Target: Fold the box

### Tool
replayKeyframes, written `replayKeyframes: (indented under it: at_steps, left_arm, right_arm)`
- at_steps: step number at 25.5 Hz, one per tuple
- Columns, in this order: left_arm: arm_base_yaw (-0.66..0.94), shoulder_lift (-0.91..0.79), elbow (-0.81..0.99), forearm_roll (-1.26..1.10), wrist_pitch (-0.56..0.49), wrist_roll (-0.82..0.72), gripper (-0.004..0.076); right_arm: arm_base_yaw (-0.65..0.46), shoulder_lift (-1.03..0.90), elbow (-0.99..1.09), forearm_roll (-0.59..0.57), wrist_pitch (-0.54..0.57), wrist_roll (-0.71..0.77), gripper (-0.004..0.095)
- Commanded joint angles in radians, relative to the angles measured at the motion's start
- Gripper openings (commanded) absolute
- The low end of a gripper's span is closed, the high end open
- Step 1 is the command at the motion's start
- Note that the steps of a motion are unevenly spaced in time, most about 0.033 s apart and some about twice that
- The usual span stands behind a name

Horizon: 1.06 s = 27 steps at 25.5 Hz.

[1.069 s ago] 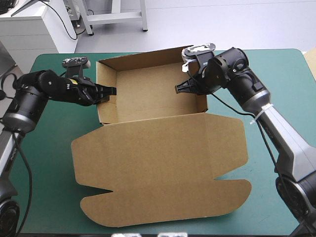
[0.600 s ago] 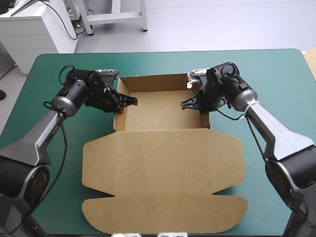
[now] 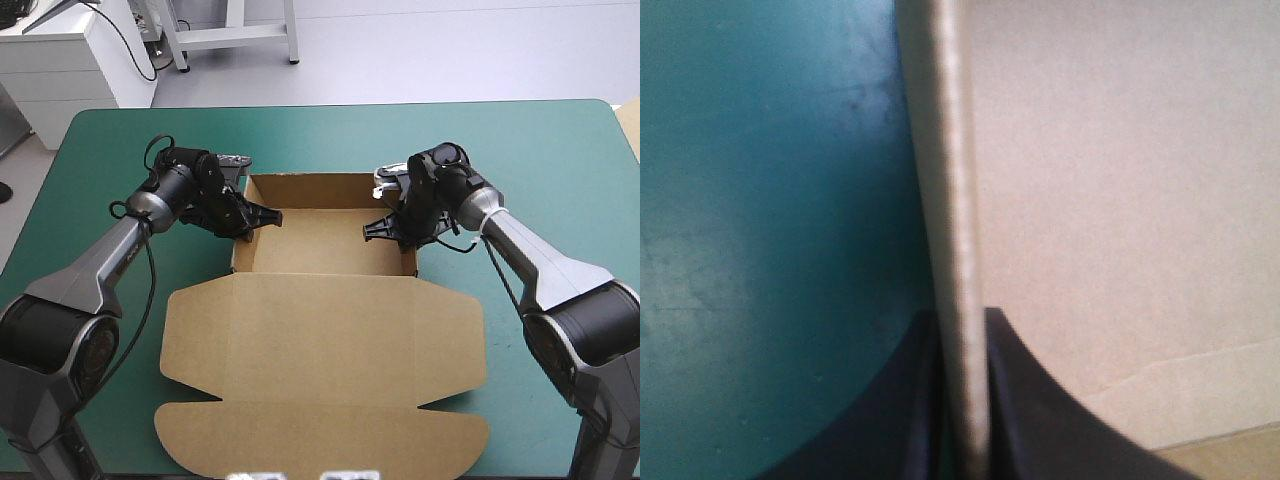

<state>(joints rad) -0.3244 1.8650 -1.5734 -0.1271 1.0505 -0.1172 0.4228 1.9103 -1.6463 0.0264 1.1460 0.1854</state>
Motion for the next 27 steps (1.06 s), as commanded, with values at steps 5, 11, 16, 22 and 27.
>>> replayKeyframes:
  at_steps: [5, 11, 16, 22, 27]
  left_arm:
    - [-0.008, -0.046, -0.094, -0.025, -0.009, 0.027, 0.0421]
    - [-0.008, -0.046, -0.238, 0.005, 0.106, 0.027, 0.0426]
    - [-0.008, -0.046, -0.362, 0.073, 0.221, 0.027, 0.0424]
    - [-0.008, -0.084, -0.457, 0.080, 0.239, 0.027, 0.0347]
    - [-0.008, -0.170, -0.455, 0.104, 0.239, 0.090, 0.0032]
  right_arm:
    - [0.004, -0.056, -0.137, -0.073, 0.044, -0.007, 0.0475]
    - [0.004, -0.062, -0.231, -0.116, 0.100, -0.007, 0.0476]
    - [0.004, -0.072, -0.268, -0.106, 0.100, -0.012, 0.0466]
    - [0.004, -0.083, -0.282, -0.090, 0.100, -0.033, 0.0466]
    - [0.002, -0.085, -0.282, -0.079, 0.100, -0.033, 0.0466]
